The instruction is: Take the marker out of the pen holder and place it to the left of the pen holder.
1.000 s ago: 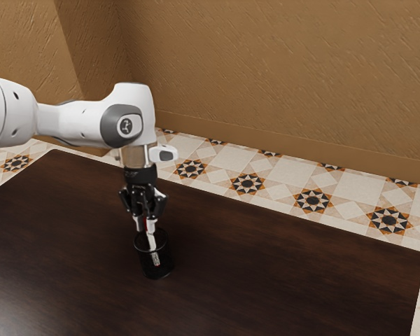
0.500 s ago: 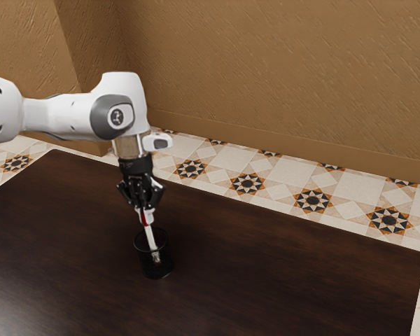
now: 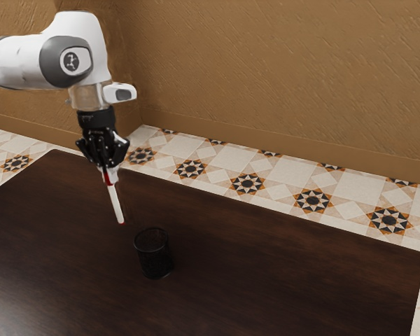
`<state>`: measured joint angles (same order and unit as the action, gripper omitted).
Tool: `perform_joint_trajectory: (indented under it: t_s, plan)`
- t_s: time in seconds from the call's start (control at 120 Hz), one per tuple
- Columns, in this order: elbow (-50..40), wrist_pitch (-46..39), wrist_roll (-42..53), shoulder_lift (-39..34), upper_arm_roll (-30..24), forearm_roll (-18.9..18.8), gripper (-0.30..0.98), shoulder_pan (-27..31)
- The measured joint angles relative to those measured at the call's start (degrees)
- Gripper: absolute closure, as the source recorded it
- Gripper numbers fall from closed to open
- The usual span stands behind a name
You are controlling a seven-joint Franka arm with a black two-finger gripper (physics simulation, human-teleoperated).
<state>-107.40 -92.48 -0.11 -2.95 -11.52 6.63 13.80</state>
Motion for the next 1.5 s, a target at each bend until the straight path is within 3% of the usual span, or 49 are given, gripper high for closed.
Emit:
perform_joint_trajectory:
  t_s: [0.15,0.242,0.592,1.017,1.5]
  plan:
    - [1.0,3.3,-0.2,7.4,-0.1,-2.6,0.79,10.1]
    - [0.8,4.8,-0.3,11.1,0.0,-4.0,0.79,12.9]
    - [3.0,5.9,-0.4,22.5,1.3,-6.7,0.79,12.1]
    - [8.9,-0.3,-0.6,29.1,-2.0,-6.4,0.78,10.7]
    - [11.2,-3.9,-0.6,33.4,-2.0,-6.5,0.74,10.3]
